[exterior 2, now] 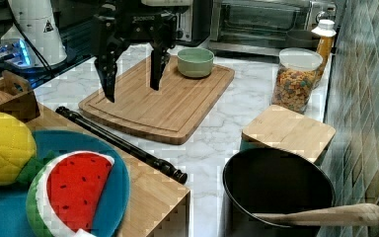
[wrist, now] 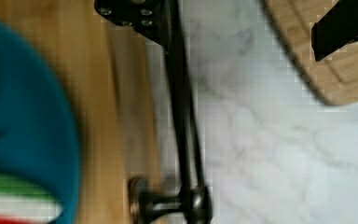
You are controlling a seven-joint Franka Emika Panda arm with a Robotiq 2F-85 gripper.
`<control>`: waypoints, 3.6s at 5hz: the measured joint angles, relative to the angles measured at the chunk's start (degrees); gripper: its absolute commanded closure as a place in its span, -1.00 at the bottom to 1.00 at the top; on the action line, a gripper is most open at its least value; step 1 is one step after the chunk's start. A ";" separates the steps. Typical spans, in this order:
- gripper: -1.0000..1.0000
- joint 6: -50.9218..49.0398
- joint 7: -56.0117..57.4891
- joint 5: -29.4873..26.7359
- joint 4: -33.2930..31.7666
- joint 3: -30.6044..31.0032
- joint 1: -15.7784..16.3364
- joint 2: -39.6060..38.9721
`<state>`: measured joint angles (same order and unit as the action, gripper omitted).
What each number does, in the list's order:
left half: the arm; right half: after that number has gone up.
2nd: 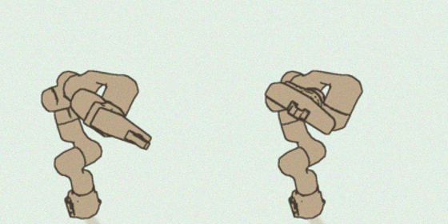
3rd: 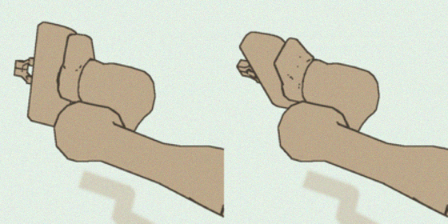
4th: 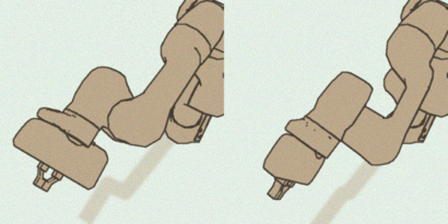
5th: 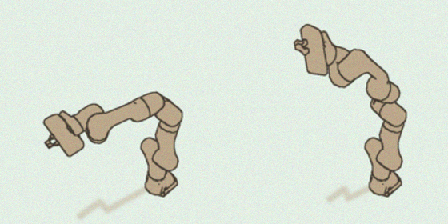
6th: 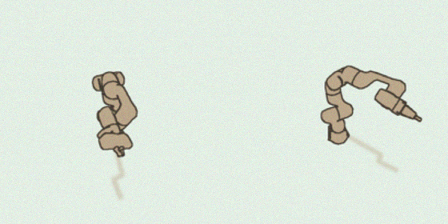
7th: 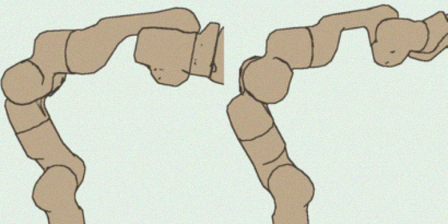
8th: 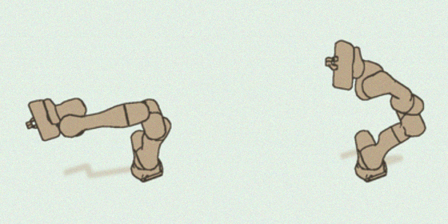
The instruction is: Open the drawer.
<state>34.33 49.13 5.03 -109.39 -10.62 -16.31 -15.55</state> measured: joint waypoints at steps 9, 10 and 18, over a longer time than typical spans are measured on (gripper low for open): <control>-1.00 11.08 0.67 4.74 -4.98 -1.99 1.19 -2.76; -1.00 12.87 0.67 3.65 -5.88 -2.31 0.38 -4.53; -1.00 17.65 -9.29 0.70 -6.21 -2.20 5.55 -10.46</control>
<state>51.98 39.84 5.73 -115.60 -12.81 -10.76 -26.02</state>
